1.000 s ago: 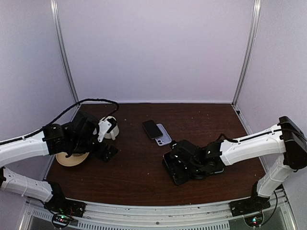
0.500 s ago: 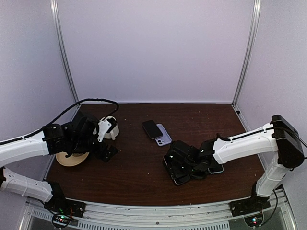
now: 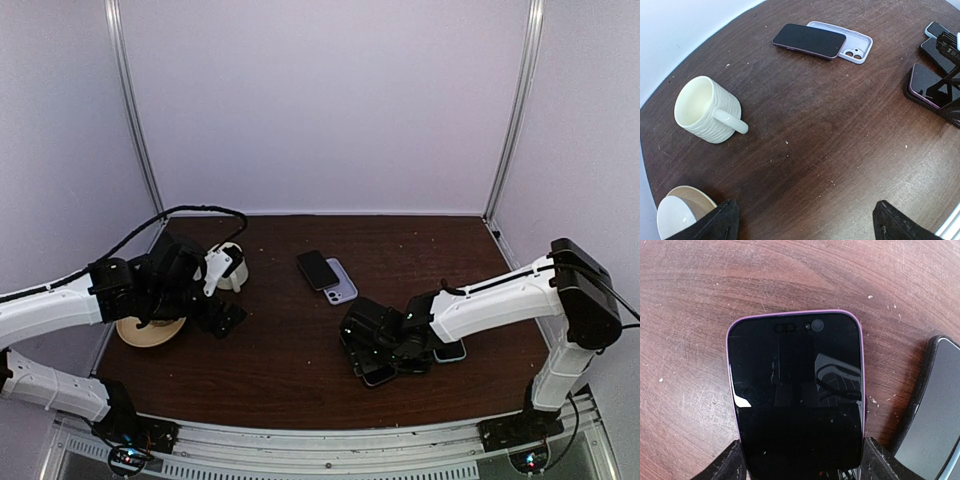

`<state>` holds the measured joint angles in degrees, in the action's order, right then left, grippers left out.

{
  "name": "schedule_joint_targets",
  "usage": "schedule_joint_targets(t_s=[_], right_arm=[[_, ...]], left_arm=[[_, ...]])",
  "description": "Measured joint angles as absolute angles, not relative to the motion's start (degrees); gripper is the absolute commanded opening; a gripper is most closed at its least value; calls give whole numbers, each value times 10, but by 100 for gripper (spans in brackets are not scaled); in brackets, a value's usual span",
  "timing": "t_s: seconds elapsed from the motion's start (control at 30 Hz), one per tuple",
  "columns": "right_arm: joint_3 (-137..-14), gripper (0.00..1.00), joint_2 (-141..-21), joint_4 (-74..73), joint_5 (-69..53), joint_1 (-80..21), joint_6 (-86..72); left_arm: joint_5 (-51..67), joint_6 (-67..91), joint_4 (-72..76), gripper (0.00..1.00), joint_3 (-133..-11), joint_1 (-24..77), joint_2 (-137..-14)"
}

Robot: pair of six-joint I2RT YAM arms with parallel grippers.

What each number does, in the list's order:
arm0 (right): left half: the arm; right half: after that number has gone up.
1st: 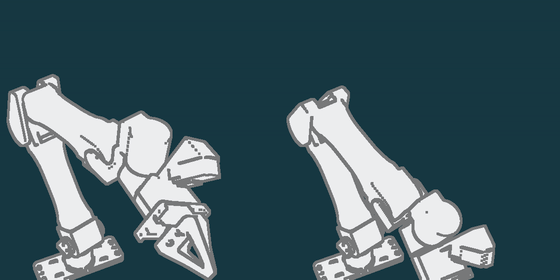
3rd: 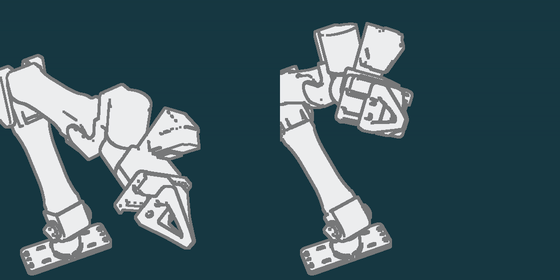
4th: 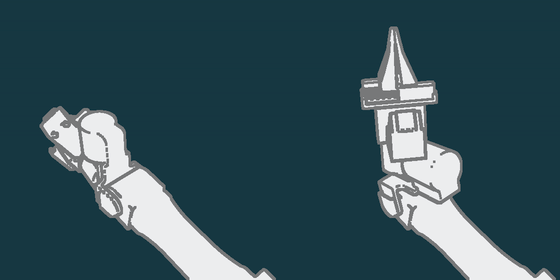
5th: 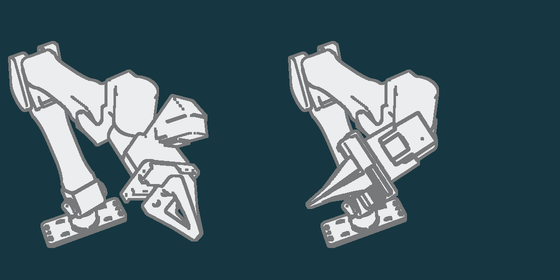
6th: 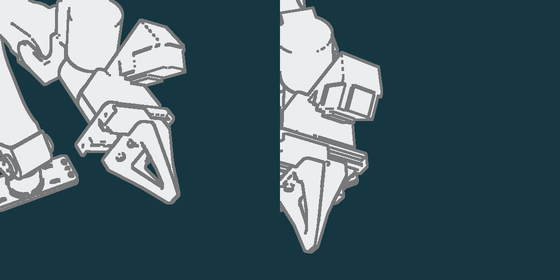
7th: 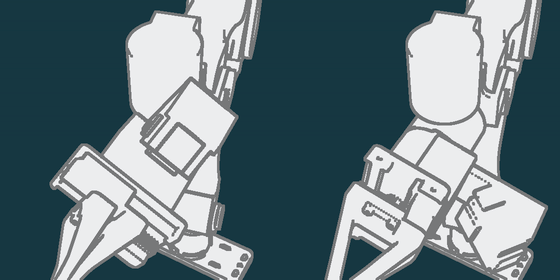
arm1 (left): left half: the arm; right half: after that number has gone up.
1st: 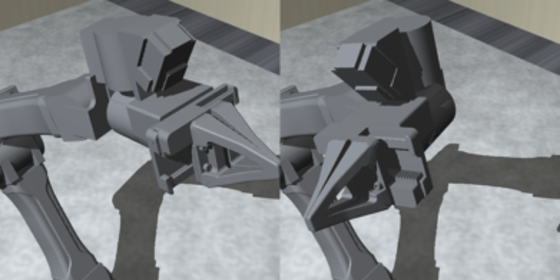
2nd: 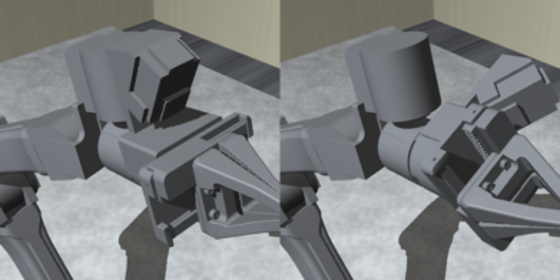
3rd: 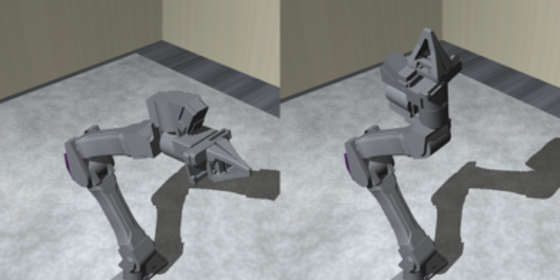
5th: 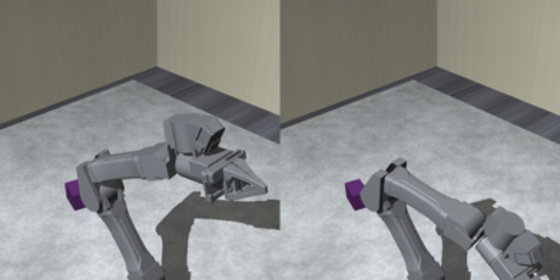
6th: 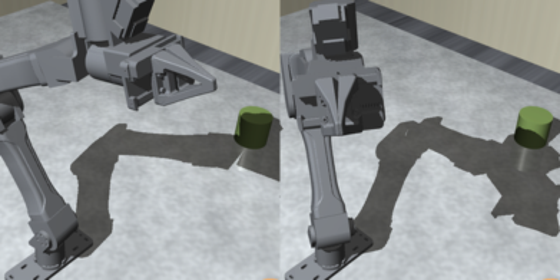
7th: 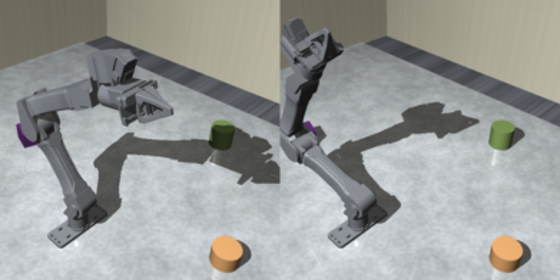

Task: Put the phone into the phone case
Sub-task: Install the phone into the phone case.

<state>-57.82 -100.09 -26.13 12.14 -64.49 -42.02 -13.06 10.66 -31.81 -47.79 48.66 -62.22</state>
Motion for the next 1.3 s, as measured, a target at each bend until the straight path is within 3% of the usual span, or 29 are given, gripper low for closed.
schedule_joint_targets(t_s=[0.37, 0.63, 1.13, 1.3], right_arm=[[-591, 54, -1004, -296, 134, -645, -442], [-601, 73, -1010, -312, 136, -645, -449], [-616, 81, -1010, -351, 144, -645, -441], [-617, 77, -1010, -355, 147, -646, -437]], left_arm=[[-128, 107, -318, 98, -478, 483, -622], [-127, 107, -318, 98, -478, 480, -622], [-125, 107, -318, 97, -478, 480, -622], [-124, 107, -318, 98, -478, 480, -622]])
